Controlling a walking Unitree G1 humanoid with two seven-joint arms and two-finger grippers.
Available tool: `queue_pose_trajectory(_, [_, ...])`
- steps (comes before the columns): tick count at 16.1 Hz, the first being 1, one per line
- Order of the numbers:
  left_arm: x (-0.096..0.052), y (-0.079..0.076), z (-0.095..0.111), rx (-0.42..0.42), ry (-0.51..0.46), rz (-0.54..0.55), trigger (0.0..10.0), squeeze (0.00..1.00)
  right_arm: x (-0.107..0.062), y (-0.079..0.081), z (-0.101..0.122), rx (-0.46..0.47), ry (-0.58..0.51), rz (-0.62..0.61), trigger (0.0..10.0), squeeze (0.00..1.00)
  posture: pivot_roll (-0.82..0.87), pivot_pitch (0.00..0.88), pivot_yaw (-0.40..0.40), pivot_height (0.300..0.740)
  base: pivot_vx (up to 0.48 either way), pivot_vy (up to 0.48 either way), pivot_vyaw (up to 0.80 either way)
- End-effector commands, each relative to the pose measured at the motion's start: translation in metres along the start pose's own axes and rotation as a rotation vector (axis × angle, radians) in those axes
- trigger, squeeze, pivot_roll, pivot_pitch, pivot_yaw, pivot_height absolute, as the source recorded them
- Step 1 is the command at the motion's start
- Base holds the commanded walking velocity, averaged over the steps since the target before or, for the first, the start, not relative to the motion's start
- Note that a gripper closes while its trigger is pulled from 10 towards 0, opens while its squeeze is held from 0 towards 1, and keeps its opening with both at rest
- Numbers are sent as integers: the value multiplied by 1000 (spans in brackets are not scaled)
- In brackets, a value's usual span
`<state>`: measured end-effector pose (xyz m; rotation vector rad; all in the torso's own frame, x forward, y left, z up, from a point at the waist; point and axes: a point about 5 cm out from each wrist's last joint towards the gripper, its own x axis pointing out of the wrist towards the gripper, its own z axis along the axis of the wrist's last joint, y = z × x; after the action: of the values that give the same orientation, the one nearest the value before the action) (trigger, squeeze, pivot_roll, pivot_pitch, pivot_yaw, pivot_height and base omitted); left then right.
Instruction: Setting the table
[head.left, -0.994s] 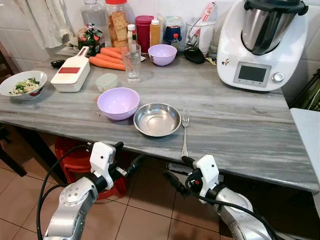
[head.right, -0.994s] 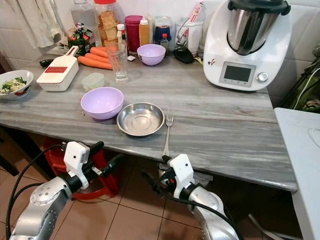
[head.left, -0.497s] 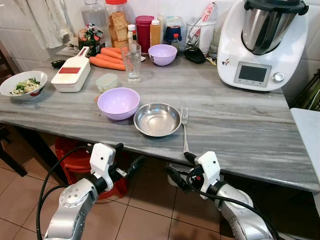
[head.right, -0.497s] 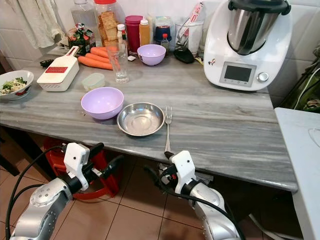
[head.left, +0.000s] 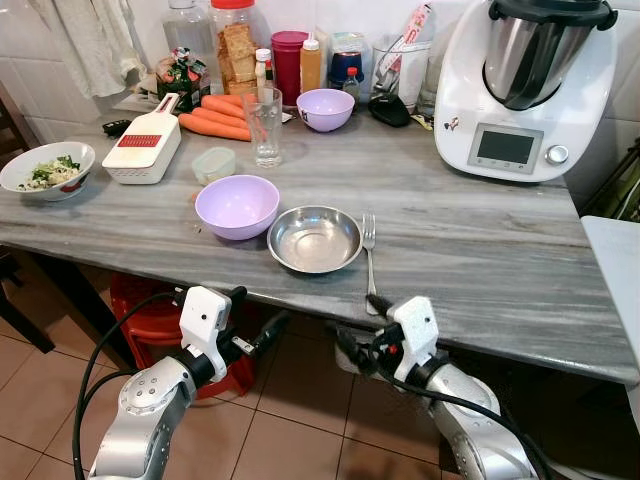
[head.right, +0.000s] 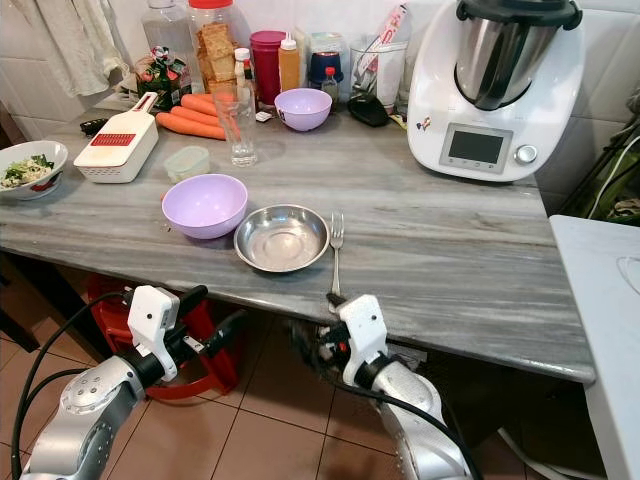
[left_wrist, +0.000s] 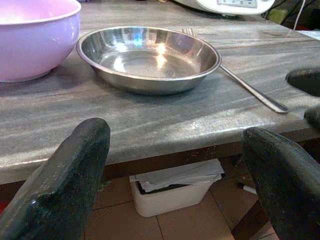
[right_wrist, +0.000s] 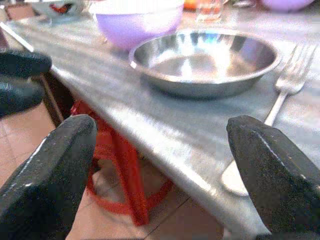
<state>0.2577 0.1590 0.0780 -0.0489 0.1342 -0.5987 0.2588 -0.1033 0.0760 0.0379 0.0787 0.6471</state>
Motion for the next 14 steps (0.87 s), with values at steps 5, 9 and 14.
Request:
queue_pose_trajectory(5, [3,-1,4,15,-5,-9,10000,0,-1,-21,8,35,-52,-243,10000,0,44,0,34,740,0,0,0])
queue_pose_trajectory(9, [2,-1,4,15,0,-15,10000,0,5,-25,2,61,-3,-266,10000,0,48,0,37,740,0,0,0])
queue_pose_trajectory(14, [1,-1,3,15,7,-17,10000,0,14,-17,-7,141,44,-259,10000,0,56,0,33,740,0,0,0])
